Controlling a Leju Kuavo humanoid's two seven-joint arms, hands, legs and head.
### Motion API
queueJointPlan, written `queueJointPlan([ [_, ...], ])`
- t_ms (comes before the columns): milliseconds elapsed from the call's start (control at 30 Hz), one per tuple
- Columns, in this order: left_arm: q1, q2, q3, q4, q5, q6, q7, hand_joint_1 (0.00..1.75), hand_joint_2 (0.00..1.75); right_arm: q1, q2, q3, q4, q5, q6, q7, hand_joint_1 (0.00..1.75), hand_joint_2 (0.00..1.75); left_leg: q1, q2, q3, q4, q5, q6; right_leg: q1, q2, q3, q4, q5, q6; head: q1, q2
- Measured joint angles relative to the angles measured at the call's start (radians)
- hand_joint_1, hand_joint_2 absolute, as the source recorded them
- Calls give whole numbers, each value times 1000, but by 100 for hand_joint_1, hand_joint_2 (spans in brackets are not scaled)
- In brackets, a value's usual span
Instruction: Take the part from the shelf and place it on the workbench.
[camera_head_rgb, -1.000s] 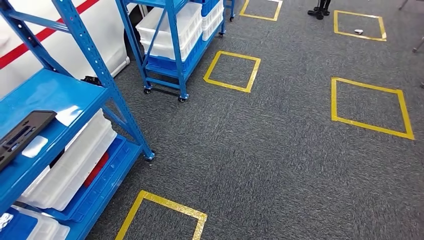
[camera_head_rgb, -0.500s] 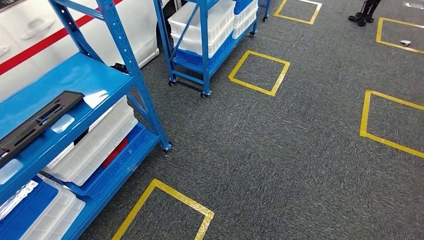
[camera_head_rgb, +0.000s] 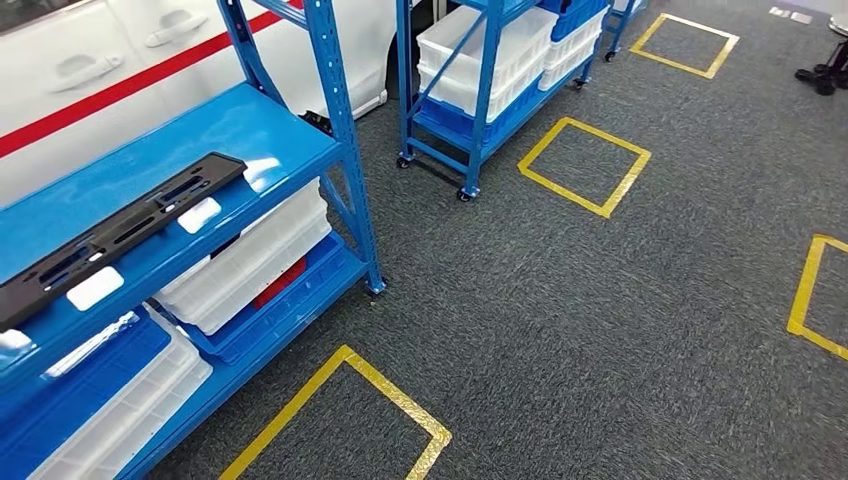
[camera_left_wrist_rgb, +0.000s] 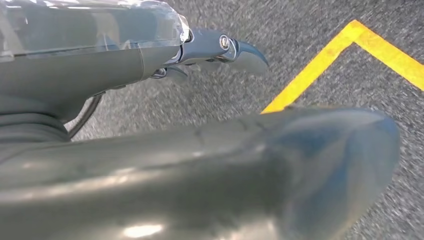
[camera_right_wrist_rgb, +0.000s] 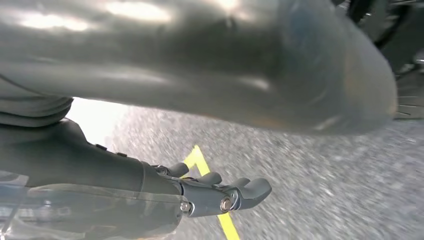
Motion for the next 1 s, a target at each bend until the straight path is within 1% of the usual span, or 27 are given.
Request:
queueJointPlan([
  [33,-2,2,0,0,3,-5,1,0,0,-2,1,0,0,2,-4,-2,0,0,0,-9,-6,4,-2,-7,1,10,8,-21,4,-4,0,0],
  [67,-2,4,1,0,8,-9,4,0,0,-5,2,-1,0,5,-8,-4,0,0,1,-16,-10,5,-2,-15,4,10,8,-23,1,-10,0,0],
  [100,-2,5,2,0,14,-10,7,0,0,-8,2,-1,0,9,-9,-7,0,0,3,-24,-12,4,-1,-21,5,0,8,-25,3,-18,0,0],
  [133,-1,5,3,0,18,-9,10,0,0,-11,2,0,0,14,-8,-9,0,0,4,-18,-14,7,-3,-27,5,-9,10,-29,4,-26,0,0],
  [167,0,4,4,0,22,-7,12,0,0,-12,0,0,0,18,-7,-11,0,0,5,0,-20,22,-13,-32,5,-19,12,-33,6,-34,0,0],
  [233,-2,3,6,0,25,-3,13,0,0,-10,-4,0,0,22,-2,-14,0,0,6,50,-61,110,-65,-40,7,-43,14,-38,7,-45,0,0],
  [267,-4,3,6,0,26,-2,13,0,0,-8,-7,0,0,22,-1,-14,0,0,7,66,-95,178,-98,-43,9,-56,14,-39,6,-48,0,0],
  [300,-5,2,7,0,26,-2,13,0,0,-7,-8,0,0,23,0,-15,0,0,8,72,-127,243,-124,-46,12,-69,14,-39,4,-50,0,0],
  [333,-4,2,7,0,26,-3,13,0,0,-7,-10,0,0,23,-1,-17,0,0,10,74,-148,284,-133,-48,14,-82,14,-38,3,-51,0,0],
  [367,-3,1,7,0,26,-4,13,0,0,-7,-11,0,0,23,-2,-18,0,0,10,76,-151,290,-124,-48,15,-93,15,-38,1,-51,0,0],
  [400,-2,0,8,0,25,-6,13,0,0,-8,-12,0,0,24,-3,-20,0,0,11,80,-133,253,-97,-46,16,-105,18,-38,-1,-50,0,0],
  [433,-1,-1,8,0,23,-8,12,0,0,-9,-13,0,0,23,-4,-22,0,0,10,92,-99,186,-60,-41,17,-116,22,-38,-4,-48,0,0],
  [500,-6,-3,8,0,18,-11,11,0,0,-9,-13,0,0,21,-6,-24,0,0,1,130,-33,54,-12,-27,20,-137,30,-38,-10,-41,0,0],
  [533,-8,-5,8,0,16,-12,10,0,0,-9,-14,0,0,19,-8,-26,0,0,-4,143,-19,21,-4,-20,21,-146,33,-38,-13,-36,0,0],
  [567,-10,-6,8,0,16,-13,8,0,0,-11,-14,0,0,19,-11,-28,0,0,-8,146,-16,10,-6,-14,21,-154,35,-38,-14,-30,0,0],
  [633,-7,-9,8,0,16,-17,3,0,0,-17,-14,0,-1,18,-16,-31,0,0,-8,127,-14,2,-2,-3,20,-166,42,-40,-18,-19,0,0],
  [667,-6,-11,8,0,16,-19,-1,0,0,-18,-16,0,-1,18,-18,-32,0,0,-5,117,-8,-6,2,3,19,-152,43,-34,-24,-13,0,0],
  [700,-7,-13,8,0,16,-21,-4,0,0,-18,-18,0,-1,18,-20,-32,0,0,-1,107,-3,-13,7,8,18,-129,36,-13,-40,-8,0,0],
  [733,-10,-16,8,0,16,-23,-6,0,0,-17,-19,0,-2,18,-20,-32,0,0,3,97,1,-19,11,12,16,-99,17,29,-65,-4,0,0],
  [767,-13,-18,8,0,17,-23,-8,0,0,-15,-21,0,-2,19,-20,-32,0,0,2,87,1,-20,12,15,14,-71,-12,88,-95,-2,0,0],
  [800,-15,-21,8,0,18,-23,-9,0,0,-13,-22,0,-2,20,-20,-32,0,0,1,76,0,-20,13,17,13,-58,-47,154,-122,-1,0,0],
  [833,-16,-23,8,0,19,-23,-9,0,0,-10,-23,0,-2,22,-20,-32,0,0,1,63,1,-19,12,18,13,-52,-75,203,-135,1,0,0],
  [867,-16,-25,8,0,20,-23,-9,0,0,-8,-25,0,-2,24,-20,-32,0,0,1,49,1,-18,12,17,12,-51,-88,222,-128,2,0,0],
  [900,-15,-27,8,0,21,-23,-9,0,0,-7,-28,0,-2,25,-20,-32,0,0,2,34,3,-17,11,16,11,-49,-83,200,-101,3,0,0],
  [933,-14,-30,8,0,22,-23,-9,0,0,-6,-30,0,-2,26,-20,-32,0,0,3,20,4,-14,9,14,10,-42,-61,144,-60,3,0,0],
  [967,-13,-33,8,0,23,-23,-9,0,0,-5,-33,0,-2,27,-20,-33,0,0,4,8,4,-11,7,10,7,-22,-33,76,-25,3,0,0],
  [1000,-13,-34,8,0,23,-23,-9,0,0,-4,-34,0,-2,28,-20,-33,0,0,4,1,4,-8,6,8,5,-13,-16,36,-4,3,0,0],
])
